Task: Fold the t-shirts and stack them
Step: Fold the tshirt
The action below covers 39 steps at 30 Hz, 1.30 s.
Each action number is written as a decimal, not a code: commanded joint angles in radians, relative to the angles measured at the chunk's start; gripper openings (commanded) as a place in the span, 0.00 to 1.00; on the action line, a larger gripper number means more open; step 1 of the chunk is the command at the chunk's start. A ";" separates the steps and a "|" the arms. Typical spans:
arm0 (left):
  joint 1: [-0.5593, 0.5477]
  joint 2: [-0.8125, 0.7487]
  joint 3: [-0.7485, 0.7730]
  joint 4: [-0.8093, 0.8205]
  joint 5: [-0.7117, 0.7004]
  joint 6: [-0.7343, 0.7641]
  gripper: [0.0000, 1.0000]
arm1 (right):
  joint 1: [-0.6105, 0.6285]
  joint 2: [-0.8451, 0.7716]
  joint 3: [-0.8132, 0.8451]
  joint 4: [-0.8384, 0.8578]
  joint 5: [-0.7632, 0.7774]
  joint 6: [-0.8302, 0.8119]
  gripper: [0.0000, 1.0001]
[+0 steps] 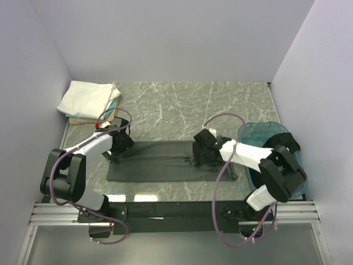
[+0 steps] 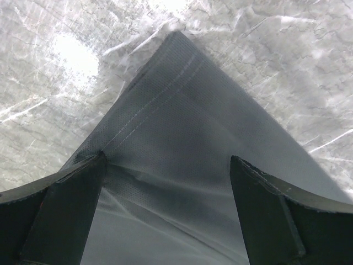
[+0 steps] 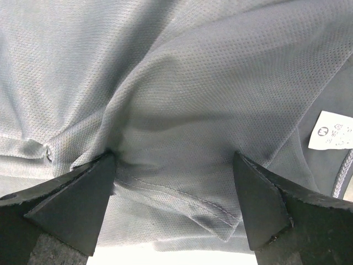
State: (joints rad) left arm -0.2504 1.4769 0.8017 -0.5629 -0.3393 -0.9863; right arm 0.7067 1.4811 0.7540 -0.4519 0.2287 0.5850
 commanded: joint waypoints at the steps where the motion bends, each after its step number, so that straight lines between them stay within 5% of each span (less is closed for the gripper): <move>1: -0.001 -0.004 0.020 -0.031 -0.029 -0.009 0.99 | -0.088 0.087 0.083 0.032 -0.045 -0.132 0.93; 6: -0.003 -0.039 0.004 -0.097 -0.006 -0.049 0.99 | -0.182 0.188 0.234 0.073 -0.193 -0.276 0.93; 14: -0.035 -0.329 -0.150 -0.242 -0.013 -0.187 0.99 | -0.193 0.262 0.475 -0.103 -0.123 -0.312 0.93; 25: -0.047 -0.435 0.059 -0.307 -0.058 -0.117 0.99 | -0.154 -0.179 0.208 -0.105 -0.147 -0.212 0.94; 34: -0.072 -0.441 -0.058 -0.118 0.149 -0.046 0.99 | -0.153 -0.104 0.165 0.174 -0.489 -0.117 0.89; 39: -0.076 -0.373 -0.101 -0.061 0.177 -0.031 0.99 | -0.153 0.057 0.237 0.171 -0.396 -0.145 0.87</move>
State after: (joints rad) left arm -0.3225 1.0740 0.7139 -0.6983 -0.2077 -1.0508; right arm 0.5522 1.4738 0.9371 -0.3416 -0.1734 0.4469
